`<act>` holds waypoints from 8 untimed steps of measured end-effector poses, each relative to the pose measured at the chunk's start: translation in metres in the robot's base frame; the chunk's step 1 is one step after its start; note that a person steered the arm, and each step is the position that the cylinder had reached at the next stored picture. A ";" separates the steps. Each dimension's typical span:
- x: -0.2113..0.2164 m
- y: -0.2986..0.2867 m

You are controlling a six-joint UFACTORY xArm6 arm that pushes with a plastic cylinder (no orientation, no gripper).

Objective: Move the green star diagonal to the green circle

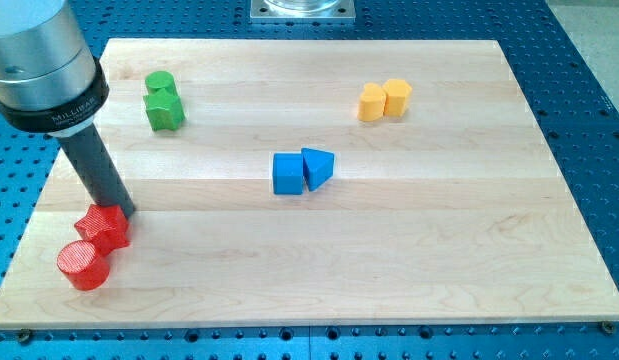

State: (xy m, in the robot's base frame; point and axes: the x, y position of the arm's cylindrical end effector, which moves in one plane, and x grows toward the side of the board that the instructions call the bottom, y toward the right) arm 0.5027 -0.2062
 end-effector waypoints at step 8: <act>-0.237 0.007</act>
State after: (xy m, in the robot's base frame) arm 0.2654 -0.1993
